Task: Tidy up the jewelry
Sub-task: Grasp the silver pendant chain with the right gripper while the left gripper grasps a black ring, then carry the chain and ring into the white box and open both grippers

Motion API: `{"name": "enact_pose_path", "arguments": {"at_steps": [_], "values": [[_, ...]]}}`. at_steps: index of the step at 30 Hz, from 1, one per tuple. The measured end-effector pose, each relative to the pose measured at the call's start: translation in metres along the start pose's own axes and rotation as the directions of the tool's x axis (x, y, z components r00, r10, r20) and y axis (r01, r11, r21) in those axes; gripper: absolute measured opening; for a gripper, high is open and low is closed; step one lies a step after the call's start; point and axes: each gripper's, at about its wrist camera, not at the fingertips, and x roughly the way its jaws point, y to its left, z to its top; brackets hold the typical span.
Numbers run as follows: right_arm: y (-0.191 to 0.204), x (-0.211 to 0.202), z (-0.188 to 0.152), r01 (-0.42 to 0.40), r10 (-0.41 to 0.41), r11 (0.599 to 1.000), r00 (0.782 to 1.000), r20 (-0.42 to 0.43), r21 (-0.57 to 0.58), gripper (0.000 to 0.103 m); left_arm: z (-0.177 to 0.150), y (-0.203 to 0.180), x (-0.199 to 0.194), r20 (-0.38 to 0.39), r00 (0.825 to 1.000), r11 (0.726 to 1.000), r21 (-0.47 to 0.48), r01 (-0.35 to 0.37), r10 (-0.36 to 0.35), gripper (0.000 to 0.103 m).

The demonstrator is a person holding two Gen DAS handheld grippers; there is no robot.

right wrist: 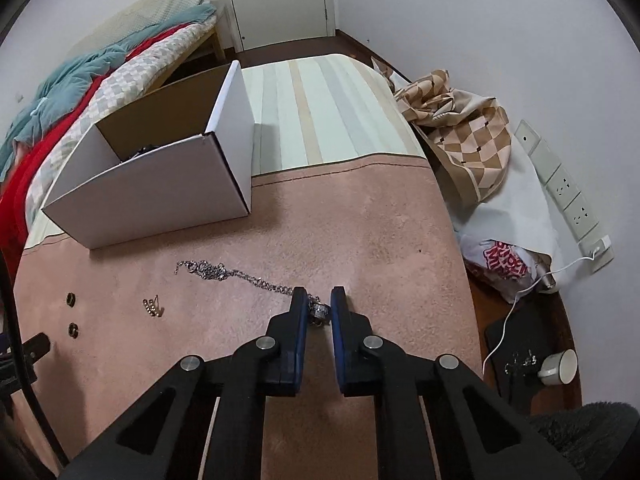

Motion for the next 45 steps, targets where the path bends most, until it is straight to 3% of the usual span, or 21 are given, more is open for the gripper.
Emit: {"name": "enact_pose_path", "arguments": {"at_steps": [9,15,18,21,23,25,27,30,38,45], "values": [[-0.018,-0.017,-0.007,-0.012,0.011,0.998,1.0,0.024,0.054,0.012,0.004,-0.042,-0.013,0.04,0.992,0.99,0.079,0.118,-0.121,0.102],[-0.021,-0.019,-0.008,-0.009,0.008,0.998,1.0,0.023,0.061,0.012,0.003,-0.062,-0.011,0.039,0.989,0.983,0.124,0.136,-0.141,0.099],[-0.021,-0.019,-0.009,-0.008,0.006,0.998,1.0,0.025,0.062,0.012,0.002,-0.066,-0.009,0.028,0.988,0.98,0.137,0.146,-0.151,0.083],[-0.023,-0.019,-0.009,-0.008,0.006,0.998,1.0,0.026,0.065,0.012,0.001,-0.067,-0.01,0.032,0.986,0.977,0.138,0.16,-0.166,0.077],[-0.023,-0.019,-0.008,-0.007,0.006,0.998,1.0,0.025,0.066,0.012,0.0,-0.068,-0.012,0.032,0.982,0.974,0.142,0.178,-0.185,0.066],[-0.023,-0.02,-0.008,-0.006,0.004,0.998,1.0,0.027,0.064,0.012,-0.001,-0.07,-0.015,0.033,0.978,0.968,0.15,0.2,-0.207,0.041],[-0.023,-0.02,-0.007,-0.005,0.003,0.998,1.0,0.03,0.064,0.012,-0.004,-0.075,-0.019,0.032,0.975,0.964,0.163,0.211,-0.219,0.024],[-0.023,-0.021,-0.007,-0.005,0.003,0.998,0.999,0.033,0.062,0.012,-0.005,-0.079,-0.021,0.032,0.974,0.96,0.179,0.216,-0.225,0.01],[-0.019,-0.032,-0.007,-0.015,0.012,0.999,0.998,0.054,0.05,0.012,-0.006,-0.079,-0.025,0.046,0.974,0.96,0.184,0.209,-0.221,0.009],[-0.015,-0.048,-0.002,-0.051,0.047,0.998,0.996,0.079,0.045,0.012,0.0,-0.075,-0.052,0.119,0.965,0.96,0.186,0.21,-0.234,0.009]]}}
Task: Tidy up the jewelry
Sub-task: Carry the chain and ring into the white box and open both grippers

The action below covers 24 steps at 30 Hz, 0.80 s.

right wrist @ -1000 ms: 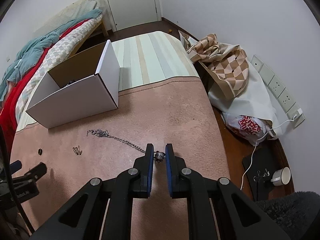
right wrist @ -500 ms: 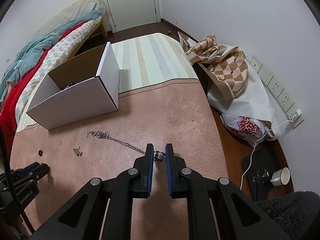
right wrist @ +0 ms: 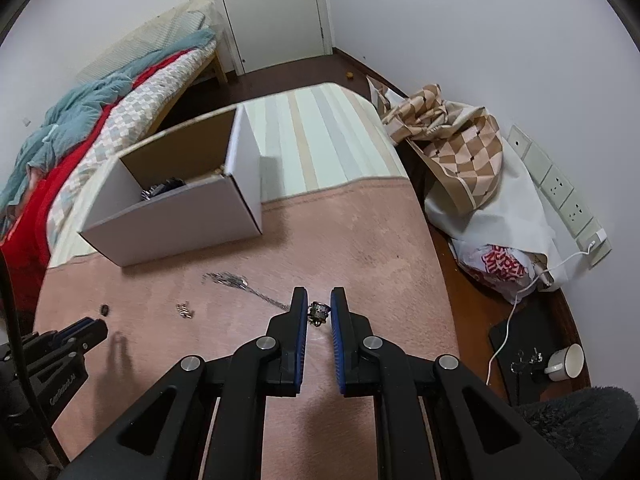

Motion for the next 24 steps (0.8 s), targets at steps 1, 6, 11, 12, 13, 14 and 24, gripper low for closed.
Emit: {"name": "enact_pose_path", "arguments": {"at_steps": [1,6,11,12,13,14,24], "values": [[0.001,-0.004,0.002,-0.008,0.008,1.0,1.0,0.003,0.001,0.012,0.003,0.0,-0.007,0.019,1.0,1.0,0.0,0.001,-0.001,0.009],[0.009,-0.034,0.023,-0.065,0.065,0.998,0.997,0.05,-0.001,0.012,0.025,0.004,-0.038,0.101,0.995,1.0,-0.005,0.012,-0.012,0.009],[0.021,-0.062,0.052,-0.118,0.119,0.993,0.988,0.102,-0.008,0.012,0.049,0.009,-0.064,0.169,0.985,1.0,-0.001,0.024,-0.023,0.009],[0.023,-0.067,0.059,-0.131,0.131,0.991,0.985,0.112,-0.009,0.012,0.054,0.01,-0.069,0.177,0.984,1.0,0.0,0.029,-0.028,0.009],[0.026,-0.072,0.065,-0.142,0.143,0.99,0.982,0.122,-0.011,0.012,0.06,0.01,-0.073,0.186,0.982,0.999,0.001,0.032,-0.032,0.009],[0.029,-0.077,0.071,-0.153,0.154,0.988,0.979,0.133,-0.018,0.012,0.065,0.011,-0.076,0.198,0.98,0.999,0.002,0.033,-0.033,0.009],[0.076,-0.099,0.151,-0.232,0.255,0.963,0.948,0.189,-0.134,0.012,0.123,0.028,-0.084,0.205,0.974,0.994,-0.022,0.107,-0.1,0.009]]}}
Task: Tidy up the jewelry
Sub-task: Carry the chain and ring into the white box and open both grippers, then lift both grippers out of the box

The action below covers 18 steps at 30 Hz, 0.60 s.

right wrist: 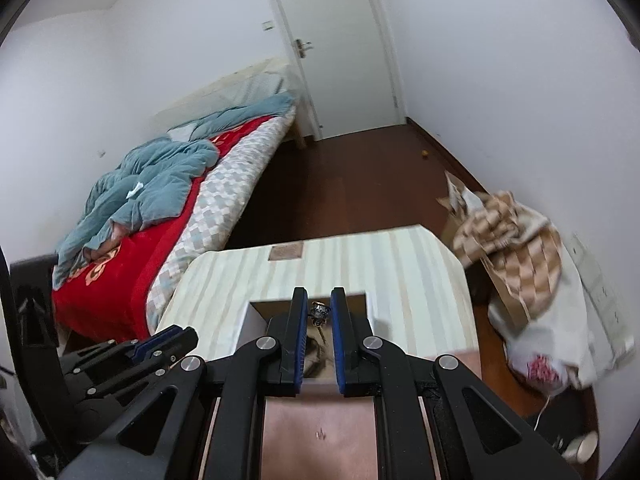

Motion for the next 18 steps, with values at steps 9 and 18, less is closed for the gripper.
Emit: {"name": "enact_pose_path", "arguments": {"at_steps": [9,18], "values": [[-0.007,0.093,0.012,-0.005,0.0,1.0,0.981,-0.193,-0.026,0.012,0.029,0.02,0.07,-0.157,0.986,0.998,-0.025,0.058,-0.062,0.01],[-0.026,0.153,-0.007,0.007,-0.012,1.0,0.952,-0.305,-0.016,0.012,0.038,0.01,0.133,-0.298,0.939,0.985,-0.056,0.162,-0.172,0.01]]}}
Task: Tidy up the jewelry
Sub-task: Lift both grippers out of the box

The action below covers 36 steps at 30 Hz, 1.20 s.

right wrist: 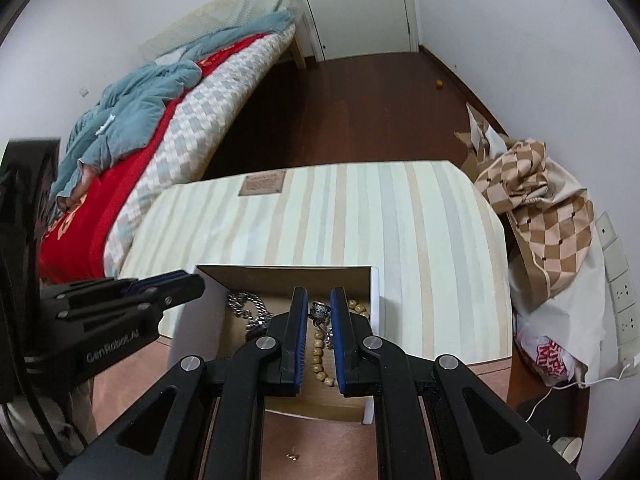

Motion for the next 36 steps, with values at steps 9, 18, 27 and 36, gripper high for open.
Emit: {"name": "enact_pose_path", "arguments": {"at_steps": [9,18,27,36], "values": [[-0.017,0.022,-0.004,-0.005,0.007,1.0,0.993,-0.121,0.023,0.014,0.022,-0.006,0.012,-0.025,1.0,1.0,-0.014,-0.019,0.018,0.017],[-0.018,0.004,-0.018,0.033,-0.03,0.999,0.992,-0.121,0.017,0.072,0.003,0.022,-0.018,0.076,0.974,0.976,-0.064,-0.208,0.213,0.083],[0.0,0.006,-0.046,0.146,-0.147,0.989,0.974,-0.175,-0.019,0.097,-0.042,0.039,-0.037,0.112,0.921,0.926,-0.096,-0.364,0.373,0.103],[0.021,-0.022,-0.063,0.198,-0.201,0.98,0.971,-0.13,-0.032,0.101,-0.078,0.034,-0.075,0.172,0.888,0.904,-0.099,-0.415,0.427,0.103]]}}
